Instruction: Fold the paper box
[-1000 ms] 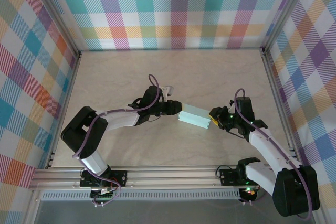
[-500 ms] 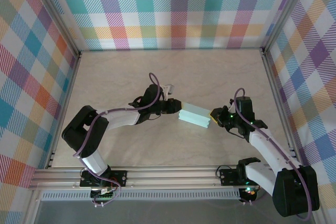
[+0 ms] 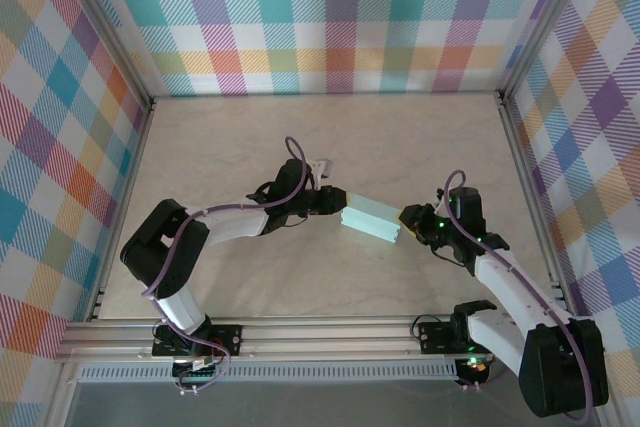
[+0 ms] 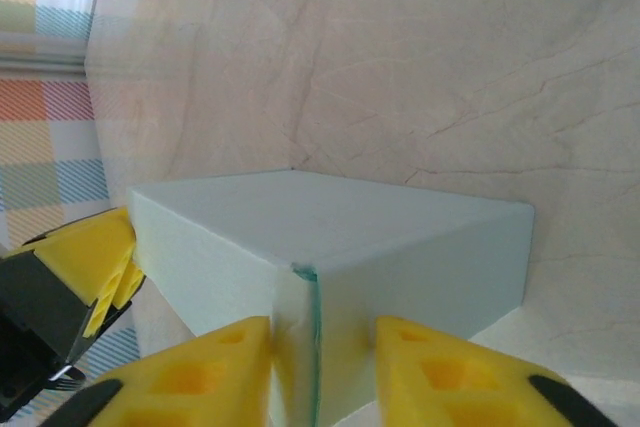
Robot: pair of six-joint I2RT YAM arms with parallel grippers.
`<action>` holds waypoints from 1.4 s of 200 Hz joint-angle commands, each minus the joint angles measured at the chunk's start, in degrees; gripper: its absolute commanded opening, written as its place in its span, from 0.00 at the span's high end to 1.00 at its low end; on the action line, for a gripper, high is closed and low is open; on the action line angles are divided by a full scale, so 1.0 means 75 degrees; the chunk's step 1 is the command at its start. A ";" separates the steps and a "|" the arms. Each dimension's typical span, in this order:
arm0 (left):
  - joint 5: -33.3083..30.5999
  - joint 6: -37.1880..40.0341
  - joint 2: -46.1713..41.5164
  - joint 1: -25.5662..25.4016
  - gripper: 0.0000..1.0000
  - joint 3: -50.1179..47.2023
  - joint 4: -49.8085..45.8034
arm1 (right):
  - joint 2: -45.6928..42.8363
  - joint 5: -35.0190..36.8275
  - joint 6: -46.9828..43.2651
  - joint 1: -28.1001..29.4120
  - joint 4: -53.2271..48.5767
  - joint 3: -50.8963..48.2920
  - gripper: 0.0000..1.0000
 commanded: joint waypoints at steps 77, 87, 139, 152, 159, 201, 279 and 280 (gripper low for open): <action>-0.0566 0.0400 0.0639 -0.0137 0.82 -0.0359 -0.2248 | -0.0600 -0.0053 0.0452 0.0013 -0.0156 -0.0185 0.70; -0.0567 0.0404 0.0639 -0.0138 0.82 -0.0364 -0.2251 | -0.0506 -0.0083 0.0444 0.0009 -0.0135 -0.0204 0.74; -0.0578 0.0429 0.0640 -0.0149 0.82 -0.0356 -0.2259 | 0.0063 -0.0166 0.0135 0.0012 -0.0368 -0.0221 0.92; -0.0590 0.0424 0.0627 -0.0149 0.82 -0.0358 -0.2245 | 0.0054 -0.0028 -0.0130 0.0009 -0.0447 -0.0305 0.99; -0.0581 0.0425 0.0621 -0.0149 0.82 -0.0358 -0.2264 | 0.0095 0.0034 -0.0367 0.0008 -0.0499 -0.0381 1.00; -0.0636 0.0477 0.0557 -0.0148 0.82 -0.0371 -0.2305 | 0.0227 -0.0092 -0.1060 0.0011 -0.0812 -0.0312 1.00; -0.0636 0.0413 0.0625 -0.0151 0.82 -0.0393 -0.2174 | 0.0065 -0.0361 -0.0384 0.0003 -0.0306 0.0264 0.53; -0.0636 0.0407 0.0626 -0.0156 0.82 -0.0393 -0.2161 | 0.0076 -0.0354 -0.0388 0.0003 -0.0307 0.0253 0.53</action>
